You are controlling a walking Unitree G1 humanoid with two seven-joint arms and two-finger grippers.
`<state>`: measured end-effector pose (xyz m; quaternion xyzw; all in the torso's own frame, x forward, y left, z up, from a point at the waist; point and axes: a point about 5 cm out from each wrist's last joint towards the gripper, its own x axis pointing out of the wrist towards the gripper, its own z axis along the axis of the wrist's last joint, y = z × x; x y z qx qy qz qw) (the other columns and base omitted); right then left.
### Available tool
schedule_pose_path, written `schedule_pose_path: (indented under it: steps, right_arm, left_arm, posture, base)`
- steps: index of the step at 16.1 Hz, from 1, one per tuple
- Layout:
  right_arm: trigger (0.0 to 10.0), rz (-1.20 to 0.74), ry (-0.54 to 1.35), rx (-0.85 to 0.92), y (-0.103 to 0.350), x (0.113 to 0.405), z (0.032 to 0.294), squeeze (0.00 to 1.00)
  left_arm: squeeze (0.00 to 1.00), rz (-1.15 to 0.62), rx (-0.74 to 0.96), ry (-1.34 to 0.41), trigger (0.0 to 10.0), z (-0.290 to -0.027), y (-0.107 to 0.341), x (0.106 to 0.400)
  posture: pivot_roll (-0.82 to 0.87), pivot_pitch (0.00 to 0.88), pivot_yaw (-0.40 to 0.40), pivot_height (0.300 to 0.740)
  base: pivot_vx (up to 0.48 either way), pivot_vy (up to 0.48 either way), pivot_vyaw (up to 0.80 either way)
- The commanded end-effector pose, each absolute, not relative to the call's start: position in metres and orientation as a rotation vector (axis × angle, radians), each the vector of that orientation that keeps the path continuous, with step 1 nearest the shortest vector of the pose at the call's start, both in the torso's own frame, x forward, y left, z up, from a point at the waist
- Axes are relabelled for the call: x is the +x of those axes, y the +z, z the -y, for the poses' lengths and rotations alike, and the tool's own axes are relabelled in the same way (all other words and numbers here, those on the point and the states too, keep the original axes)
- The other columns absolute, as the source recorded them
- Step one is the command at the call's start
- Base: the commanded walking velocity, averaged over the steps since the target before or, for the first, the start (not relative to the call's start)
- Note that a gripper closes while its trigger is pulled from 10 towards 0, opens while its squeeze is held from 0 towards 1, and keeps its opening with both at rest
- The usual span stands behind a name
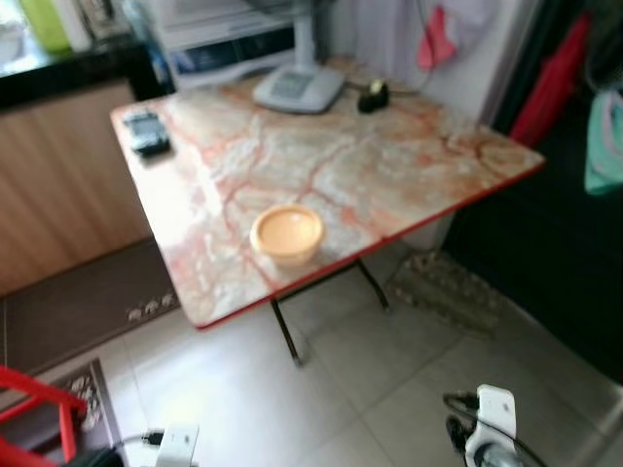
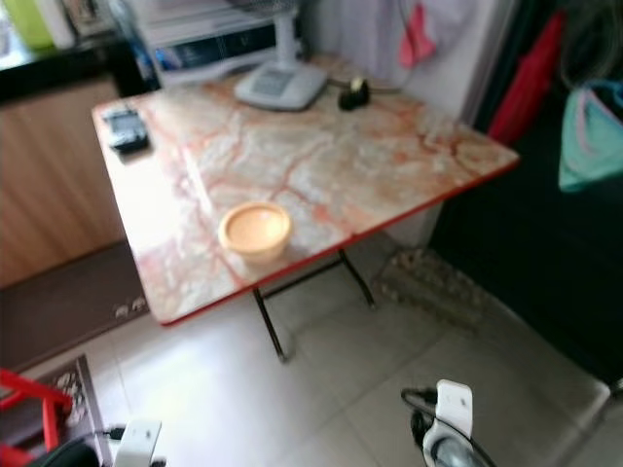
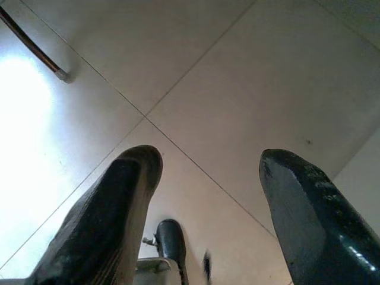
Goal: Restocking fridge
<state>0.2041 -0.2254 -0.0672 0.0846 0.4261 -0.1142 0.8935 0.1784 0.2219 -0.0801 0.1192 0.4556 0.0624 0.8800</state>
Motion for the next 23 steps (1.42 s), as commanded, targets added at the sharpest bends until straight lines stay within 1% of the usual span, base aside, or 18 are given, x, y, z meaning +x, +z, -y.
schedule_pose_path:
  steps: [1,4,5,14,16,17,21,23]
  right_arm:
    - [10.0,-0.897,-0.230,0.174,-0.0689,0.2017,0.2240,0.00]
    - [10.0,-0.901,-0.230,0.172,-0.0693,0.2011,0.2238,0.00]
    - [10.0,-0.902,-0.229,0.172,-0.0695,0.2008,0.2236,0.00]
    - [10.0,-0.902,-0.227,0.171,-0.0690,0.2016,0.2238,0.00]
    - [10.0,-0.903,-0.226,0.170,-0.0688,0.2020,0.2242,0.00]
    - [10.0,-0.904,-0.226,0.170,-0.0687,0.2022,0.2243,0.00]
    - [10.0,-0.906,-0.222,0.166,-0.0685,0.2025,0.2247,0.00]
    - [10.0,-0.906,-0.221,0.165,-0.0683,0.2028,0.2248,0.00]
  left_arm:
    - [0.00,-0.966,0.249,0.119,10.0,-0.2226,-0.0817,0.1751]
    - [0.00,-0.971,0.294,0.082,10.0,-0.2211,-0.0821,0.1749]
    - [0.00,-0.978,0.291,0.090,10.0,-0.2217,-0.0827,0.1734]
    - [0.00,-0.968,0.291,0.091,10.0,-0.2199,-0.0818,0.1762]
    - [0.00,-0.978,0.311,0.085,10.0,-0.2198,-0.0823,0.1755]
    - [0.00,-0.977,0.286,0.101,10.0,-0.2197,-0.0824,0.1752]
    - [0.00,-0.982,0.317,0.073,10.0,-0.2179,-0.0828,0.1755]
    - [0.00,-0.988,0.301,0.086,10.0,-0.2178,-0.0833,0.1746]
  posture:
    - [0.08,0.000,0.019,0.740]
    - [0.08,0.000,0.019,0.740]
    - [0.08,0.000,0.021,0.740]
    - [0.08,0.000,0.017,0.740]
    - [0.09,0.000,0.014,0.740]
    - [0.08,0.000,0.013,0.740]
    - [0.09,0.000,0.010,0.740]
    - [0.09,0.000,0.008,0.740]
  base:
    - [0.000,0.000,-0.80]
    - [0.000,-0.094,-0.80]
    - [0.000,-0.262,-0.80]
    - [0.000,0.000,-0.80]
    - [0.000,-0.429,-0.80]
    - [0.000,0.000,-0.80]
    - [0.000,0.000,-0.80]
    - [0.000,0.000,-0.80]
